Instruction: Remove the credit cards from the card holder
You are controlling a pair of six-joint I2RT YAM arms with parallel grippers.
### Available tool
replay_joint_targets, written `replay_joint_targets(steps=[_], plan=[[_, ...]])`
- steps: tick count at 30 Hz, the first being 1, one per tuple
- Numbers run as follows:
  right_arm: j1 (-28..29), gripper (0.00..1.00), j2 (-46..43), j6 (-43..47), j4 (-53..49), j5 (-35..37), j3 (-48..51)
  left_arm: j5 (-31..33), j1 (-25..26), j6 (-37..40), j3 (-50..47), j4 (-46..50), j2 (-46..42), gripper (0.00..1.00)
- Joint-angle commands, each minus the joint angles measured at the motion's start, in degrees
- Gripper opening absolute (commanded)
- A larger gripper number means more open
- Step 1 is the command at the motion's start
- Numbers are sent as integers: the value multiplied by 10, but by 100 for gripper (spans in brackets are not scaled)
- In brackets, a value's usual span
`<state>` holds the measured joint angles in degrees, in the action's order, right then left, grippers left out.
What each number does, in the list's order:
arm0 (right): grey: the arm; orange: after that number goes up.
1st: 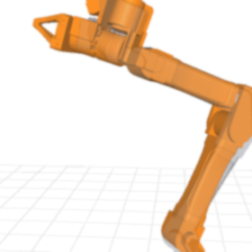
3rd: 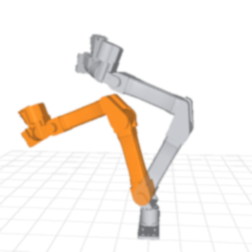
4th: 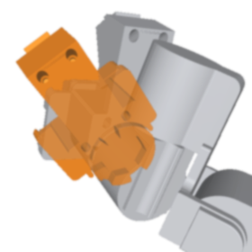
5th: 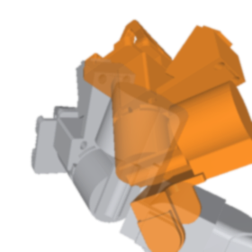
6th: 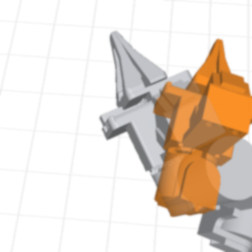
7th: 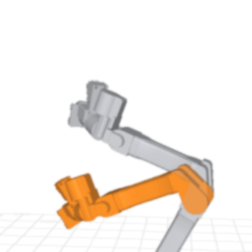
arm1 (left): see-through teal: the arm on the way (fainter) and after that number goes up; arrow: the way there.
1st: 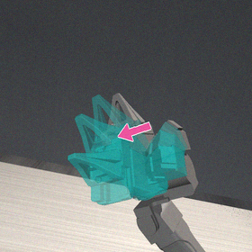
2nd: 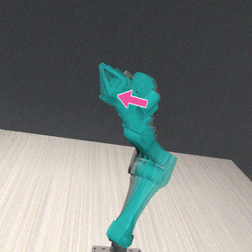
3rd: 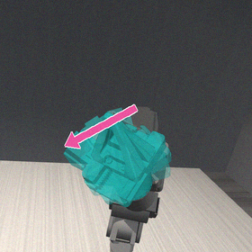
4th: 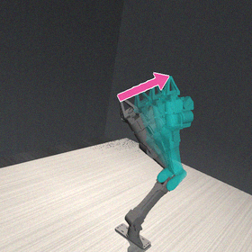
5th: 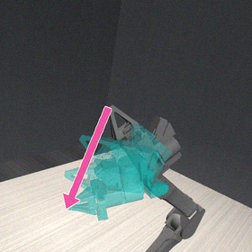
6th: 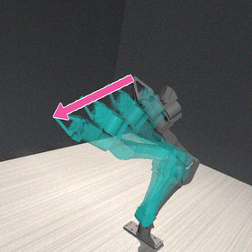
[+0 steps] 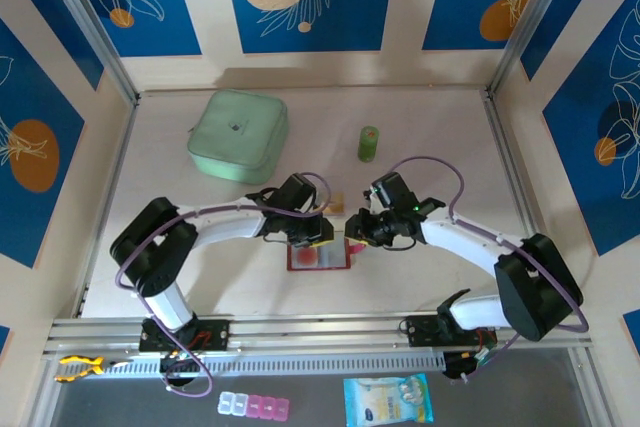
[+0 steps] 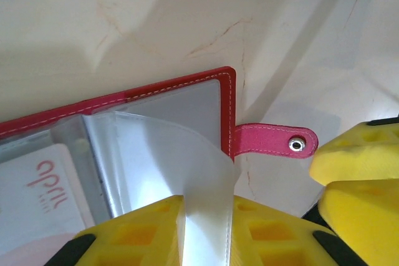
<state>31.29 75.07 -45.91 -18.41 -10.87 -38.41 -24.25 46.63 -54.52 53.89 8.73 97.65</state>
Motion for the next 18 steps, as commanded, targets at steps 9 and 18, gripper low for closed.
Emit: replay_joint_targets(steps=[9,18], plan=[[-22,31,-34,14,-27,-7,21,-28,13,15,52,18,42,28],[-25,32,-46,7,-34,-5,26,-42,13,20,71,11,66,31]])
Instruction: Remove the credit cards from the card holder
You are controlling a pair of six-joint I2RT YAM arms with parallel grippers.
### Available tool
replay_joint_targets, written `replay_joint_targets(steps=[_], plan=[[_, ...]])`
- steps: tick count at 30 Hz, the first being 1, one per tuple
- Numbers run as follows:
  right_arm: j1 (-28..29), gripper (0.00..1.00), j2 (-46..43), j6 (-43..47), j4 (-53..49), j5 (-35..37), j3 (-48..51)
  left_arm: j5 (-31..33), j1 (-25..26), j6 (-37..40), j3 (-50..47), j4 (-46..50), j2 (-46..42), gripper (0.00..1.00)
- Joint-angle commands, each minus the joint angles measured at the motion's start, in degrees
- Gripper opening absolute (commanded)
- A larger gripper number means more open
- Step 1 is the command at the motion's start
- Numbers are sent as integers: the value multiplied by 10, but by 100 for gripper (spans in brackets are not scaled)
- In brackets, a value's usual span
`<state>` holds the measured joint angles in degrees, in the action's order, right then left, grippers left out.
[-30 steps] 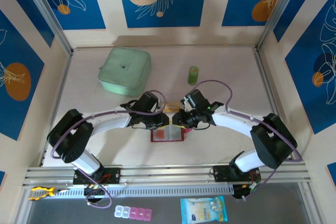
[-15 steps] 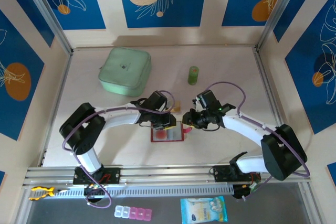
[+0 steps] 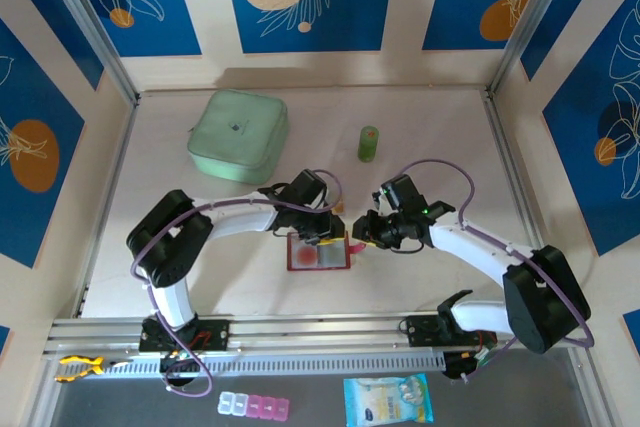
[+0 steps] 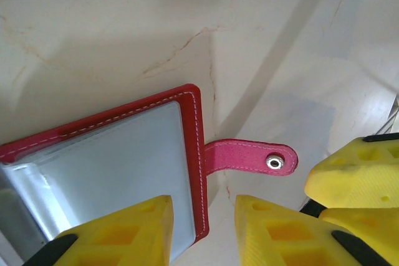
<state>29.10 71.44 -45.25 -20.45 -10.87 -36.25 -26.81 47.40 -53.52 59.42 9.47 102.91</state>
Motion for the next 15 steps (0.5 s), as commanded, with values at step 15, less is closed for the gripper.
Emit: replay_joint_targets(steps=[15], plan=[[41,32,72,-28,-5,0,-56,-16,-33,23,-65,-29,-53,32]])
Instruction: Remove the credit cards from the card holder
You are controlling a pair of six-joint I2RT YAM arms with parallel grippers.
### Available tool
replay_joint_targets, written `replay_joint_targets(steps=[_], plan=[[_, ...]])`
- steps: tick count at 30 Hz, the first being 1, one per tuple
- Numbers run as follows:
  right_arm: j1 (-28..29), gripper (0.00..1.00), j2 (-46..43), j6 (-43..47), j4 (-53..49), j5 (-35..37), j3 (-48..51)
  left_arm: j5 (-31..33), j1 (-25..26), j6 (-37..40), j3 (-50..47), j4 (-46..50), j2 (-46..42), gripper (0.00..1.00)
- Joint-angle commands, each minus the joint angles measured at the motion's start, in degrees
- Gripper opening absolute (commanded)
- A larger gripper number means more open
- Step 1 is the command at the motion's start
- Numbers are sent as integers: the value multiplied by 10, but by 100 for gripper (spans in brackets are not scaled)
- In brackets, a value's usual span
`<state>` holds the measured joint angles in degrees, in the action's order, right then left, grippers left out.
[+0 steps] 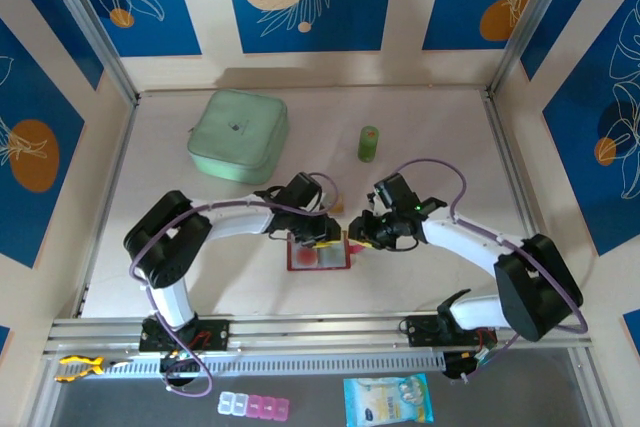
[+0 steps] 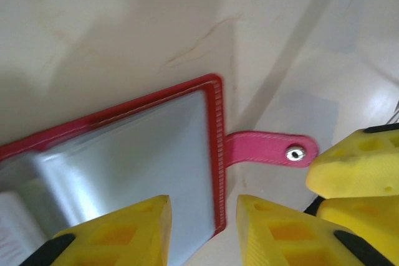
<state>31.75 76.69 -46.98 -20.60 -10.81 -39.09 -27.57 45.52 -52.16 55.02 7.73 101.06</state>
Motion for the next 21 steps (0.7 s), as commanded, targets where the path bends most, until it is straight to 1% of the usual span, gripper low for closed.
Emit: replay_joint_targets(steps=[1,13,21], plan=[[21,32,31,-12,-3,-1,-37,-6,-19,11,-30,-11,-44,32],[112,31,176,-20,-11,-11,-152,40,-73,10,-158,-12,-169,31],[135,30,220,-20,-17,-20,-178,56,-88,5,-210,-17,-197,27]])
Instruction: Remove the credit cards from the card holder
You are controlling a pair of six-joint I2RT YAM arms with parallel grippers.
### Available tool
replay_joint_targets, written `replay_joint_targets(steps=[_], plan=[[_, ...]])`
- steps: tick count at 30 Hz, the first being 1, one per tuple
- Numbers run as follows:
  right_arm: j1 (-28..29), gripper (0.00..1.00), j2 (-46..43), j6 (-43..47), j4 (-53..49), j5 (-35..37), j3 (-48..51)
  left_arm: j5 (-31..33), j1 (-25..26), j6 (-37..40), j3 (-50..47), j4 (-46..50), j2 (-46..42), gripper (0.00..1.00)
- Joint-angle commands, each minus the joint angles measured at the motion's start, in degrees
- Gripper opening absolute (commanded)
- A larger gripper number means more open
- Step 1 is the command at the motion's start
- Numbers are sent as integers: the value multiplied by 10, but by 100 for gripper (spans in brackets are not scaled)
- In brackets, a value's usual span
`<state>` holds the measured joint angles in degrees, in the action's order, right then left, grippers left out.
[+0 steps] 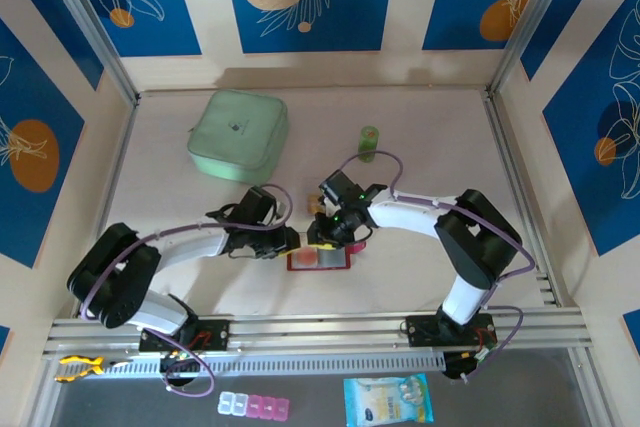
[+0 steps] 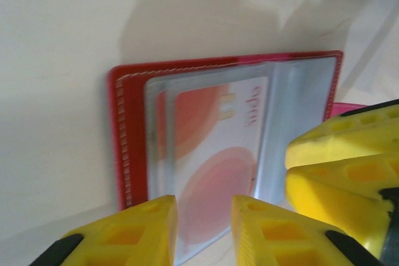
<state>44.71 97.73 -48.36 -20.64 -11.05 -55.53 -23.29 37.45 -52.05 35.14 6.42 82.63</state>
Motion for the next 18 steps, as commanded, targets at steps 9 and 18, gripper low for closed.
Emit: replay_joint_targets(steps=[9,18], plan=[[9,27,21,-6,-12,-17,-16,7,-9,3,-26,-21,-1,21],[10,24,35,-7,-5,-15,-20,2,-9,4,-24,-23,5,18]])
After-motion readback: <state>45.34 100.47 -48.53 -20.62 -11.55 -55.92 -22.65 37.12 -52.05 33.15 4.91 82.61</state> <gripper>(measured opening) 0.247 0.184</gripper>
